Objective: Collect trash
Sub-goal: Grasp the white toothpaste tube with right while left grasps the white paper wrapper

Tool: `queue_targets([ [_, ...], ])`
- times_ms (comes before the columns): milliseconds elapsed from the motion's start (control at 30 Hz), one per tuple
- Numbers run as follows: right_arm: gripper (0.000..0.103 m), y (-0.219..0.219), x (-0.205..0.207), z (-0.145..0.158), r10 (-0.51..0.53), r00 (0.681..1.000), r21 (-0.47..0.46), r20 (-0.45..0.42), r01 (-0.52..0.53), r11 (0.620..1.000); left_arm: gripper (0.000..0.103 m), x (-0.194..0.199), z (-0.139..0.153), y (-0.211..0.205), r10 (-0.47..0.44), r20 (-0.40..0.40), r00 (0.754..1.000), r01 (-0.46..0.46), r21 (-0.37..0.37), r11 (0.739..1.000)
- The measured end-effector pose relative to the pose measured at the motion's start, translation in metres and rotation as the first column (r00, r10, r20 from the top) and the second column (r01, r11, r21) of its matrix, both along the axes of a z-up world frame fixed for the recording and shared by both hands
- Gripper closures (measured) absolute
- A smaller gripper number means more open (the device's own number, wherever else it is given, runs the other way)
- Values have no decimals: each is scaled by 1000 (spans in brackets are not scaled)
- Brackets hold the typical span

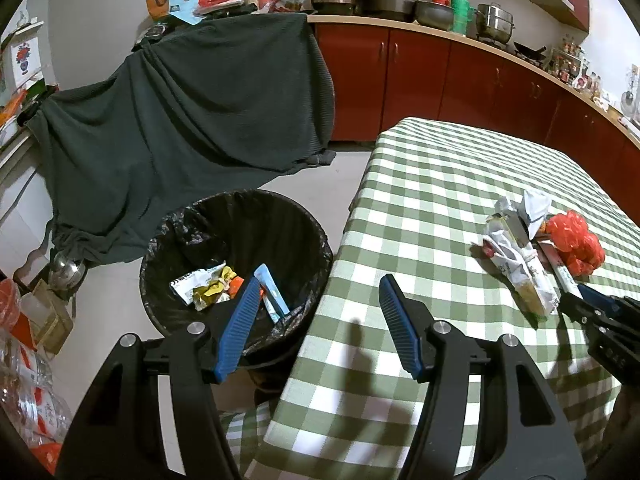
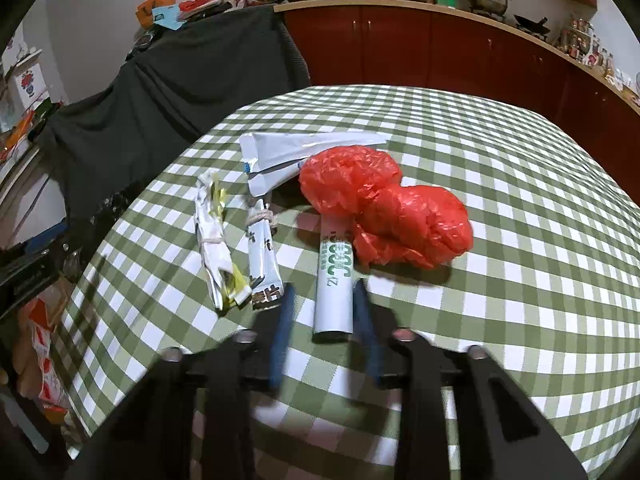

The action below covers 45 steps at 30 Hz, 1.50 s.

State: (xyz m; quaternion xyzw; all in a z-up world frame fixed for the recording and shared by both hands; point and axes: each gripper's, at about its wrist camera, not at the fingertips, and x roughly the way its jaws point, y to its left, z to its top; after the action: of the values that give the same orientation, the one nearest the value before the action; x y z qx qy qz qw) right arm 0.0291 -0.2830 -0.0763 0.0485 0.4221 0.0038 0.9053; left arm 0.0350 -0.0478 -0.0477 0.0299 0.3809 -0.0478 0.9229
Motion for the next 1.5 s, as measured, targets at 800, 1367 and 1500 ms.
queue_targets([
  [800, 90, -18, -51, 37, 34, 989, 82, 140, -46, 996, 42, -15, 8, -65, -102, 2, 995, 102, 38, 994],
  [1367, 90, -76, -67, 51, -88, 974, 86, 210, 72, 994, 42, -19, 6, -119, -150, -14, 989, 150, 66, 986],
  [1500, 90, -86, -68, 44, -104, 974, 95, 201, 86, 992, 42, -18, 3, -128, -148, -23, 989, 149, 69, 986],
])
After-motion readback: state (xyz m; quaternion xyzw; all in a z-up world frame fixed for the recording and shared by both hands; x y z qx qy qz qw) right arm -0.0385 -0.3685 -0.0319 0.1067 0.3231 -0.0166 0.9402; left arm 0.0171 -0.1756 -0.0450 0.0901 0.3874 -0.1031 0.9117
